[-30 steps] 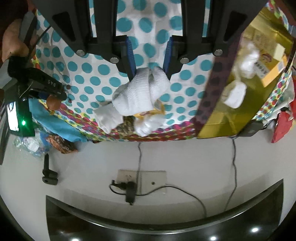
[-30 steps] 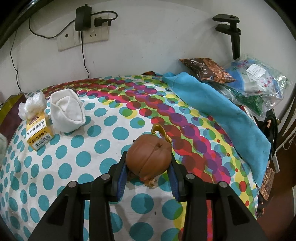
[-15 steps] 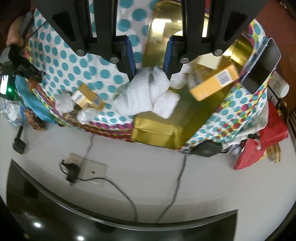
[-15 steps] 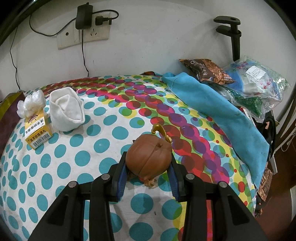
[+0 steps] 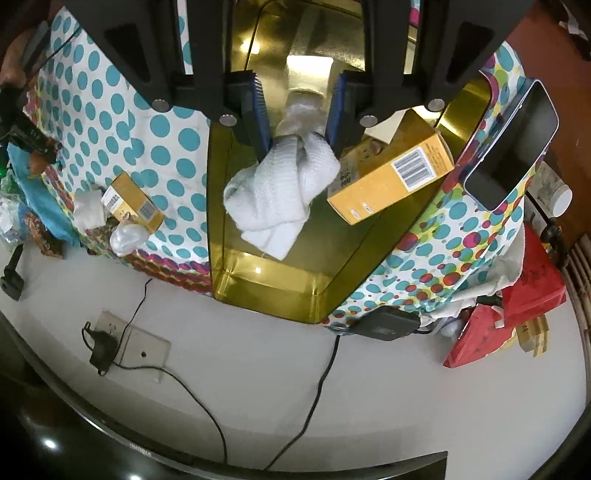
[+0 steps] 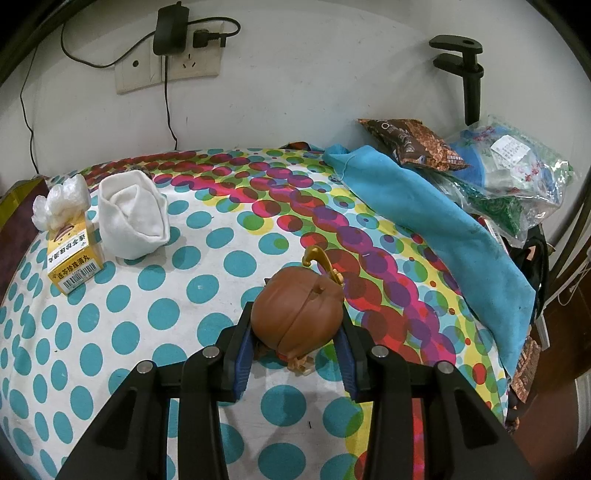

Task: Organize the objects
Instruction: 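Carry the white towel into the gold tray and open the left gripper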

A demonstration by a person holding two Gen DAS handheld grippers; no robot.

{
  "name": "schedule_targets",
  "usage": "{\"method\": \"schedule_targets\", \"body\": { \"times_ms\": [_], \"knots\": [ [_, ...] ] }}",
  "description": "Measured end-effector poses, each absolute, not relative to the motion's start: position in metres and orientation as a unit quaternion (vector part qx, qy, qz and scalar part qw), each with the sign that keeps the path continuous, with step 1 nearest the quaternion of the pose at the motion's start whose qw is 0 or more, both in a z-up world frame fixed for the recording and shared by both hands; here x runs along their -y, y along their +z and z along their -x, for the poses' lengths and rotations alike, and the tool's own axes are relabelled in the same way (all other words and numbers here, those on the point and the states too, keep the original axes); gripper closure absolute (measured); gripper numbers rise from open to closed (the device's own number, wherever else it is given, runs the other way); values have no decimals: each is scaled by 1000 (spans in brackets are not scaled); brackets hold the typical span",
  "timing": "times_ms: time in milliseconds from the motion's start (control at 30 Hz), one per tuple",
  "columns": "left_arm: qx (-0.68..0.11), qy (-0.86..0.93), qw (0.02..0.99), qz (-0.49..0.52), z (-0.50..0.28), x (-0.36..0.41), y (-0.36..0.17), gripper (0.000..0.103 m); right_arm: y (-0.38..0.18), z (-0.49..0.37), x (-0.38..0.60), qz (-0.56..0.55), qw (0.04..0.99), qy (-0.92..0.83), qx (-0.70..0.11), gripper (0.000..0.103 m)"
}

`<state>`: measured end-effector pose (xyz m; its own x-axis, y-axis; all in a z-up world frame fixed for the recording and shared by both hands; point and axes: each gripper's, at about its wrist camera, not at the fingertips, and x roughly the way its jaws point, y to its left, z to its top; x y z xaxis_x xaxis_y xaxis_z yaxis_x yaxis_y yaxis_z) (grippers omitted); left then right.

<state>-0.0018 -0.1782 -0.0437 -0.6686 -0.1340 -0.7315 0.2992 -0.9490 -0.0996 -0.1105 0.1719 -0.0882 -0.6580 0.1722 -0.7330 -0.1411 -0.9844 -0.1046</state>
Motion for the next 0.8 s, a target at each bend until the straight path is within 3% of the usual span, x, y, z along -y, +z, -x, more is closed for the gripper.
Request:
{"method": "schedule_targets", "body": {
  "times_ms": [467, 533, 800],
  "knots": [
    [-75, -905, 131, -397, 2, 168, -50, 64, -88, 110, -173, 405, 91, 910, 25, 66],
    [-70, -906, 134, -396, 1, 166, -51, 57, -88, 111, -170, 404, 92, 910, 25, 66],
    [-55, -909, 137, -389, -4, 161, -45, 50, -87, 108, -170, 401, 100, 910, 38, 67]
  ]
}}
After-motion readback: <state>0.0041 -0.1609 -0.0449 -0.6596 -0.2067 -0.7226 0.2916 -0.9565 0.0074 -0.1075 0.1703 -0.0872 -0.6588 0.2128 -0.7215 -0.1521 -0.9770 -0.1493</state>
